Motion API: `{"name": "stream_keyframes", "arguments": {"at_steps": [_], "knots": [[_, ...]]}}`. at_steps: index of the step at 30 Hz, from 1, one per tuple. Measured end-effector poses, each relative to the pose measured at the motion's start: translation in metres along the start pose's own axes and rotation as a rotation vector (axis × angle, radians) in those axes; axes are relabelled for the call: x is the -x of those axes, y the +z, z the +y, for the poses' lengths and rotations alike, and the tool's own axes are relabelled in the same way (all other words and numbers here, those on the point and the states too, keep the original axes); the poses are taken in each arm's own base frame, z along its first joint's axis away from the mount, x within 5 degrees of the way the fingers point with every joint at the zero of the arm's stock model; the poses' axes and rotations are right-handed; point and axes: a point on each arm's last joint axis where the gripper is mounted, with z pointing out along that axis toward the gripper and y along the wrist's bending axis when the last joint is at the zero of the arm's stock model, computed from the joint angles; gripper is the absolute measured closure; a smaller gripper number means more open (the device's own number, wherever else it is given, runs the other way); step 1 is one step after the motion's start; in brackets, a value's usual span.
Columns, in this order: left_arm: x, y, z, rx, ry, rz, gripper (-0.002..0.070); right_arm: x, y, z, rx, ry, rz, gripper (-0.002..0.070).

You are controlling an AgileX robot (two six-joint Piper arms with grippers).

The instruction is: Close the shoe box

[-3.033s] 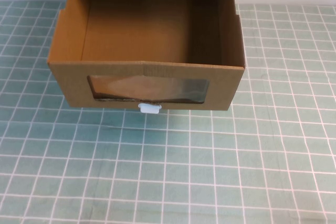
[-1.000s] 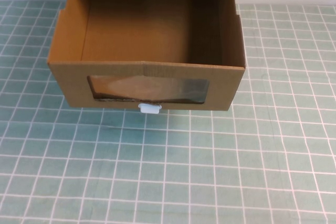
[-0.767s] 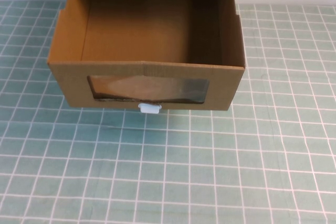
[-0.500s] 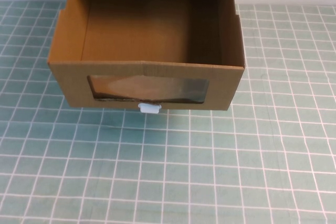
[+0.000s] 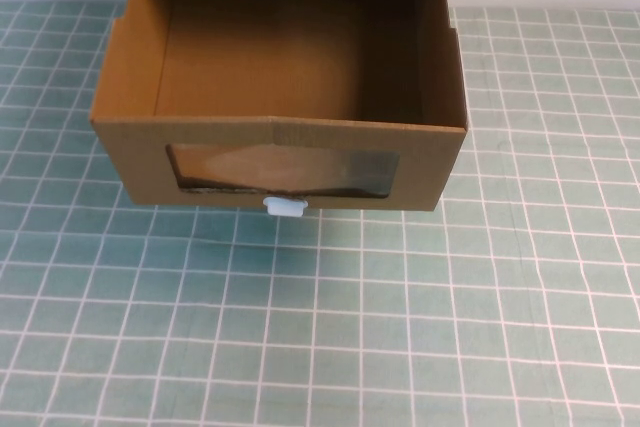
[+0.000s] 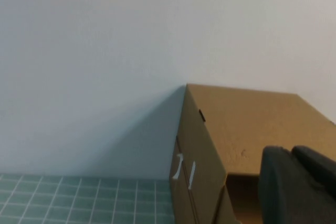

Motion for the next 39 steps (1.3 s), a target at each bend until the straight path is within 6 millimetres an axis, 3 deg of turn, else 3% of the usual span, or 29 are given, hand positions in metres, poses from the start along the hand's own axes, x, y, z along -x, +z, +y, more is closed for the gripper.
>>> {"name": "stream_keyframes", "arguments": {"at_steps": [7,13,19,25,31,35,39], "knots": [[-0.018,0.049,0.000,0.017,0.007,0.149,0.0680,-0.034,0.055,-0.003,-0.007,-0.015,0.209,0.0690],[-0.033,0.101,-0.002,0.003,0.069,0.286,0.0680,-0.071,0.084,0.013,0.166,-0.425,0.537,0.0690],[-0.030,0.162,-0.019,-0.156,0.104,0.394,0.0680,-0.091,0.097,0.032,0.404,-0.689,0.821,0.0690],[-0.029,0.223,-0.037,-0.333,0.074,0.541,0.0680,-0.115,0.086,0.073,0.649,-0.789,0.823,0.0690],[-0.046,0.281,-0.049,-0.468,0.034,0.655,0.0680,-0.168,0.070,0.111,0.735,-0.920,0.766,0.0690],[-0.064,0.309,-0.052,-0.513,0.017,0.688,0.0680,-0.194,0.059,0.130,0.722,-0.970,0.674,0.0690],[-0.085,0.330,-0.052,-0.548,0.010,0.713,0.0680,-0.215,0.040,0.151,0.813,-0.994,0.590,0.0690]]}}
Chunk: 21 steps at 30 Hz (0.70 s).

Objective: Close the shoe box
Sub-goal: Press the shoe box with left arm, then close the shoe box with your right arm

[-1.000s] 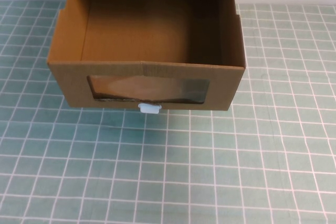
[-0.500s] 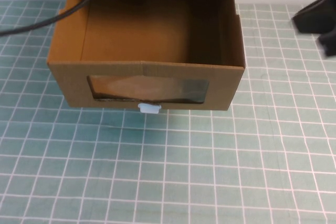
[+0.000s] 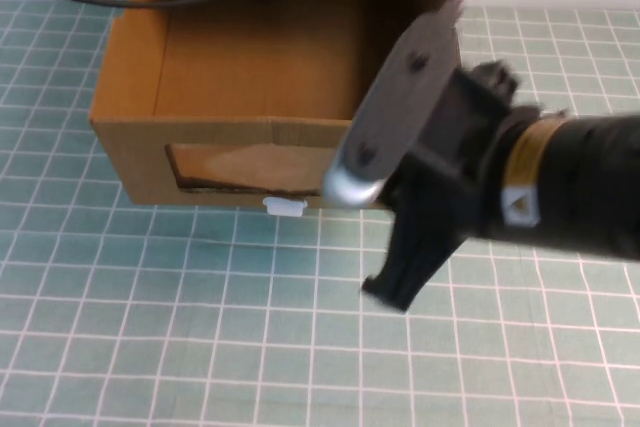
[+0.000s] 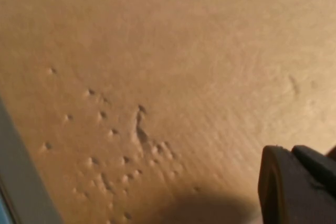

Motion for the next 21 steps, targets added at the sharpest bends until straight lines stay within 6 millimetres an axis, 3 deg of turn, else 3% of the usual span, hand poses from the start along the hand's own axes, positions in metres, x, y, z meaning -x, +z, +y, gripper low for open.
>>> {"name": "stream_keyframes", "arguments": {"at_steps": [4,11,15,21], "knots": [[-0.005,0.017,0.007,-0.037,-0.025,0.016,0.0680,0.004,0.021,0.022,0.046,-0.062,-0.012,0.0690],[-0.004,0.019,0.007,-0.047,-0.028,0.008,0.0680,-0.001,0.080,0.038,-0.055,-0.228,0.055,0.0690],[-0.004,0.020,0.008,-0.049,-0.030,0.009,0.0680,0.002,0.096,0.047,-0.146,-0.305,0.051,0.0690],[-0.004,0.021,0.008,-0.052,-0.031,0.009,0.0680,0.005,0.105,0.057,-0.121,-0.296,0.007,0.0690]]}}
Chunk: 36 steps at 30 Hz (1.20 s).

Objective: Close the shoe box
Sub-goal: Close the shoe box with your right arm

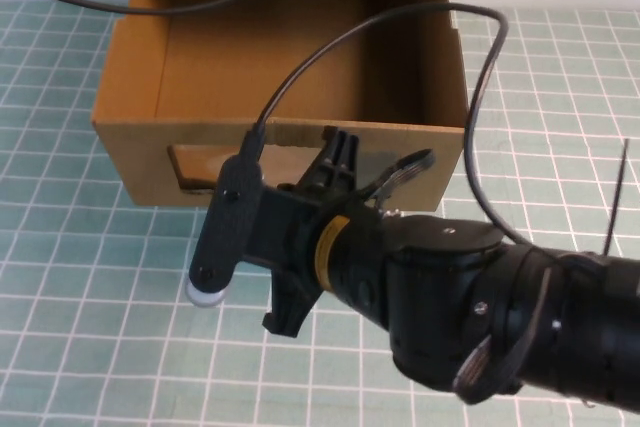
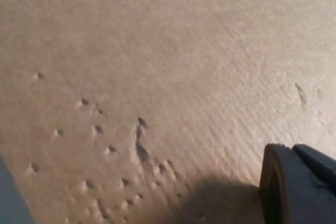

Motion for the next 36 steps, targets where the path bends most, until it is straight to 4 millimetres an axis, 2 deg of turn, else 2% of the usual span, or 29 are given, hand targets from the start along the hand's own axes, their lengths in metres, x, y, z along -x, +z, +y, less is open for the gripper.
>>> {"name": "stream_keyframes", "arguments": {"at_steps": [10,13,20,26,33,36], "knots": [[0.000,0.000,0.000,-0.001,-0.001,-0.001,0.0680,-0.018,0.039,0.028,0.036,-0.084,0.133,0.0690],[0.000,0.000,0.000,-0.001,-0.001,-0.001,0.0680,-0.023,0.048,0.029,0.013,-0.107,0.150,0.0690],[0.000,0.000,0.000,-0.004,-0.001,0.004,0.0680,-0.029,0.052,0.002,-0.190,-0.084,0.133,0.0690],[0.000,0.000,-0.001,-0.006,-0.001,0.003,0.0680,-0.032,0.059,-0.027,-0.227,0.020,0.084,0.0690],[0.001,-0.001,-0.001,-0.008,-0.003,-0.006,0.0680,-0.037,0.089,-0.045,-0.162,0.091,0.024,0.0692],[0.000,0.000,-0.001,-0.015,-0.005,0.009,0.0680,-0.041,0.100,-0.067,-0.226,0.108,0.036,0.0692]]}}
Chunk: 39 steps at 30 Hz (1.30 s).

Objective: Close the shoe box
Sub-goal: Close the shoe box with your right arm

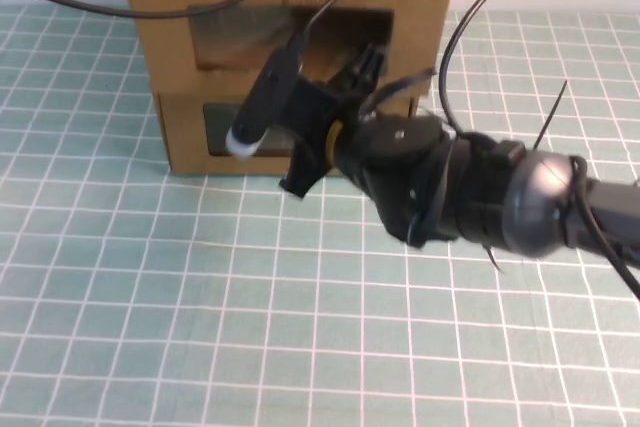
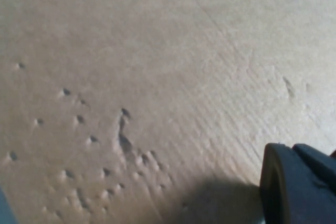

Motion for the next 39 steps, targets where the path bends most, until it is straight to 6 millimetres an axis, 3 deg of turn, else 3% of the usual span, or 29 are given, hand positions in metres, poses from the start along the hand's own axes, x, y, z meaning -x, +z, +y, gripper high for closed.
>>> {"name": "stream_keyframes", "arguments": {"at_steps": [16,25,31,36,39], "knots": [[0.000,0.000,0.000,0.000,0.005,0.003,0.0680,0.005,0.032,-0.013,-0.037,0.009,-0.027,0.0690],[0.000,0.000,0.000,0.003,0.009,0.002,0.0680,0.005,0.035,-0.016,-0.023,0.044,-0.036,0.0690],[0.001,-0.004,-0.001,0.010,0.027,-0.004,0.0680,0.010,0.013,-0.019,0.020,0.090,-0.070,0.0690],[0.006,-0.024,-0.010,0.028,0.057,-0.026,0.0680,0.021,-0.026,-0.026,0.054,0.195,-0.110,0.0690],[0.011,-0.040,-0.021,0.030,0.083,-0.052,0.0680,0.026,-0.049,-0.041,-0.005,0.247,-0.096,0.0690]]}}
